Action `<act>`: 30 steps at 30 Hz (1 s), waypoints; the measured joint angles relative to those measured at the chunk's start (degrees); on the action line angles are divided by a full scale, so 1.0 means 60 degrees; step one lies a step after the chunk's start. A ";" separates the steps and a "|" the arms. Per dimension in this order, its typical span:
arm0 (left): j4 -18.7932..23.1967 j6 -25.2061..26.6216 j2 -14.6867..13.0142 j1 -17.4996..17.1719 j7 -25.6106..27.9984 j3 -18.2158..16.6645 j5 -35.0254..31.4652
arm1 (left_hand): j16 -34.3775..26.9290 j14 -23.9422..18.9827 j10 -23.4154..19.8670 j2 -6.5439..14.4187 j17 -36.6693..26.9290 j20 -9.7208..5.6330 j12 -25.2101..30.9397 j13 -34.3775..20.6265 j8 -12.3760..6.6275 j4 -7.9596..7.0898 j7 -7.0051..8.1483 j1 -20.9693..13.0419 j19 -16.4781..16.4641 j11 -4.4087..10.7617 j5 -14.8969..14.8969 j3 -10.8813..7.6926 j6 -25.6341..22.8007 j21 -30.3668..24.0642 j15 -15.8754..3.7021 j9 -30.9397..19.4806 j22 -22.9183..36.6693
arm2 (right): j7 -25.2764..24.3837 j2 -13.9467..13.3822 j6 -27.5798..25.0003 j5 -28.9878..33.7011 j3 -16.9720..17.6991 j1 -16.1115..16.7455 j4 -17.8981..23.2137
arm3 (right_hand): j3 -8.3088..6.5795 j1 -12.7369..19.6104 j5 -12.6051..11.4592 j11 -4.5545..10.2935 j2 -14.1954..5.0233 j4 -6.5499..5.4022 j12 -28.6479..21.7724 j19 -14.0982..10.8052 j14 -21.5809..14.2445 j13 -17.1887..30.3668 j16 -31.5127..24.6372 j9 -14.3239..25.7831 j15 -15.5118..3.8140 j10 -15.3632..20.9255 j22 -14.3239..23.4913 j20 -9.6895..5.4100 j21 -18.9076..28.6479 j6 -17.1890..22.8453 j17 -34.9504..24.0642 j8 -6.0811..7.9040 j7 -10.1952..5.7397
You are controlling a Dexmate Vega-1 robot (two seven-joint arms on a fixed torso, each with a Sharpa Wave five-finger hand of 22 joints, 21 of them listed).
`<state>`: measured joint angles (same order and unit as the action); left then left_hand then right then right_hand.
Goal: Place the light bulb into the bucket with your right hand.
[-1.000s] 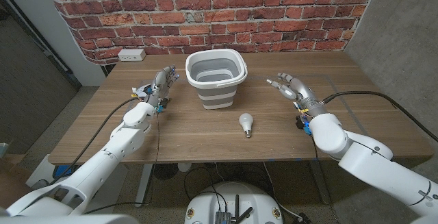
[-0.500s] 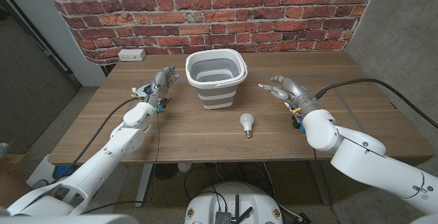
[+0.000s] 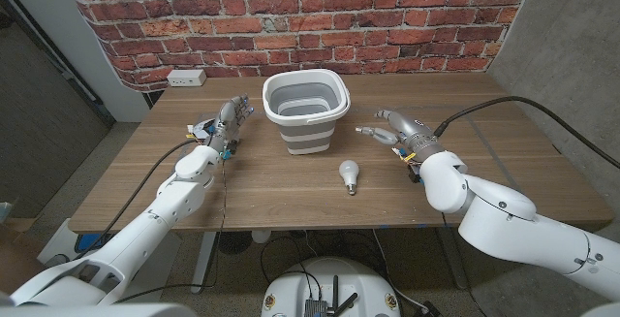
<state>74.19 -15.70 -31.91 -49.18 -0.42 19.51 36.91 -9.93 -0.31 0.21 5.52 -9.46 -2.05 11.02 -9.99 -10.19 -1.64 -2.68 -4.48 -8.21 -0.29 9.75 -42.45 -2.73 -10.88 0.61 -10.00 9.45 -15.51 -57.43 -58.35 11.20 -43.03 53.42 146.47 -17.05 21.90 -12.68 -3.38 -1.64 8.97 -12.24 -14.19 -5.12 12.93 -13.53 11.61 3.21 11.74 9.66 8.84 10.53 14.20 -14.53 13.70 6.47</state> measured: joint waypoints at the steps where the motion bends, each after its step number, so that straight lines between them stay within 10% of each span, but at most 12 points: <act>1: -0.0025 0.0008 0.0002 0.0014 -0.0004 0.0011 0.0002 | 0.0000 0.0000 0.0000 0.0000 0.0000 0.0000 0.0000 0.0000 0.0000 0.0000 0.0000 0.0000 0.0000 0.0000 0.0000 0.0000 0.0000 0.0000 0.0000 0.0000 0.0000 | 0.0288 -0.0004 -0.0336 0.0348 -0.0122 -0.0096 0.0015 | 0.0000 0.0035 -0.0010 -0.0019 0.0034 0.0000 0.0000 -0.0006 -0.0008 0.0026 0.0000 0.0008 0.0035 -0.0019 -0.0007 0.0032 0.0000 0.0000 0.0000 0.0000 0.0035; 30: -0.0153 0.0232 0.0003 0.0116 -0.0166 0.0099 0.0067 | 0.0000 0.0000 -0.0050 0.0000 -0.0031 0.0000 0.0000 0.0000 0.0000 -0.0001 0.0000 0.0000 0.0000 -0.0051 0.0000 0.0000 0.0000 0.0000 -0.0001 0.0001 0.0000 | 0.1968 0.0511 -0.3089 0.1898 -0.4067 -0.3229 0.0172 | 0.0003 -0.0055 -0.0255 -0.0462 0.0350 -0.0002 0.0082 0.0338 0.0269 0.0177 0.0073 0.0177 0.0404 -0.0599 -0.0009 0.0405 0.0000 -0.0179 -0.0090 0.0000 0.0214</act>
<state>73.27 -14.31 -31.90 -48.48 -1.42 20.11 37.31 -9.93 -0.31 -0.09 5.52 -9.65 -2.05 11.02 -9.99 -10.19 -1.65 -2.68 -4.48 -8.21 -0.60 9.75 -42.45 -2.73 -10.88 0.61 -9.99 9.44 -3.71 -54.37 -76.88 22.58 -67.44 34.05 147.50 -17.03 21.57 -14.21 -6.15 0.46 8.96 -11.75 -12.17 -3.51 14.00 -13.09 12.67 5.63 8.15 9.60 11.27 10.53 13.13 -15.07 13.70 7.75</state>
